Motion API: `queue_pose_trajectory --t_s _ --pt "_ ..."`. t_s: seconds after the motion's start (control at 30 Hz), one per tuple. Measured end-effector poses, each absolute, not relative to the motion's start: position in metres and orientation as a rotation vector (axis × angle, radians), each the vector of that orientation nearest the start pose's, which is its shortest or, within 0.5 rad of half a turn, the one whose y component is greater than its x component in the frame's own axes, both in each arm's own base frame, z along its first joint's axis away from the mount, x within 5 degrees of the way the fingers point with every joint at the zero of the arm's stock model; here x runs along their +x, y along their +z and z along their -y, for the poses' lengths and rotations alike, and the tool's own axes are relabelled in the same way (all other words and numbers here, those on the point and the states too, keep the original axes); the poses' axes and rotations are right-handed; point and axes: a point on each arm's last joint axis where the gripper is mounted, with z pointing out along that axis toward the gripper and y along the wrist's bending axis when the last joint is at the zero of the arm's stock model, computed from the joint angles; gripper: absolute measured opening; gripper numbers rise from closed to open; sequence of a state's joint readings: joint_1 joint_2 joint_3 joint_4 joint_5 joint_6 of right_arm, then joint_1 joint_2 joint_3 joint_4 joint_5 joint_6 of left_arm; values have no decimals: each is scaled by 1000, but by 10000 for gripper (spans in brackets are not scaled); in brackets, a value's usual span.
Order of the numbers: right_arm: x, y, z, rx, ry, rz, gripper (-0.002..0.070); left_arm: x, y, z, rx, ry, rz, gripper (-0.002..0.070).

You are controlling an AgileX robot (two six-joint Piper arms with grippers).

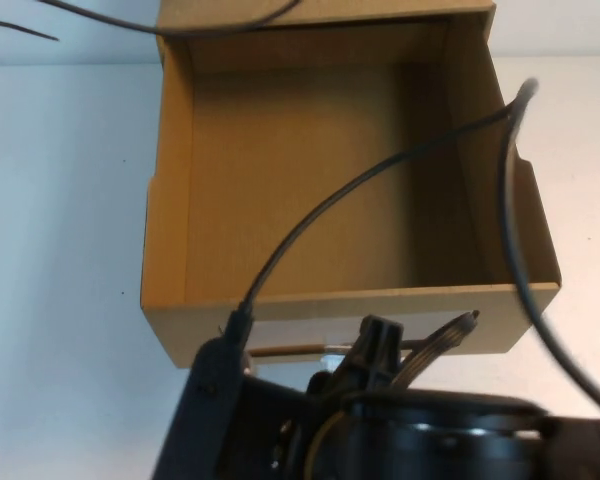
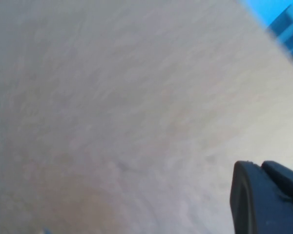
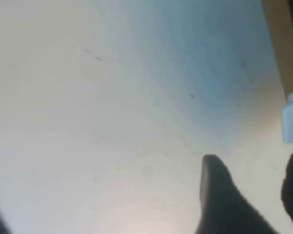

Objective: Open the shoe box
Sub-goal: 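Pull the top drawer of the cardboard box fully open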

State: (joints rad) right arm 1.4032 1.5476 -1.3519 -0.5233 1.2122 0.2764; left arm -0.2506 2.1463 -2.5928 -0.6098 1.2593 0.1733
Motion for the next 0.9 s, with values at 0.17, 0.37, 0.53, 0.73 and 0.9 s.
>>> queue_pose_trajectory --t_s 0.17,0.37,0.53,0.73,0.9 --pt "77 360 -294 -1501 -23 -2077 198 398 474 153 565 -787 -2075 -4" --pt "77 398 -270 -1355 64 -2043 97 357 518 143 602 -754 -1958 -4" --pt "92 424 -241 -1171 48 -2000 5 310 560 131 651 -705 -1826 -4" --pt "138 453 -173 -821 -24 -2065 -10 242 605 112 672 -639 -1673 -4" --pt "157 472 -101 -573 -165 -2094 -11 191 623 85 585 -466 -1660 -4"
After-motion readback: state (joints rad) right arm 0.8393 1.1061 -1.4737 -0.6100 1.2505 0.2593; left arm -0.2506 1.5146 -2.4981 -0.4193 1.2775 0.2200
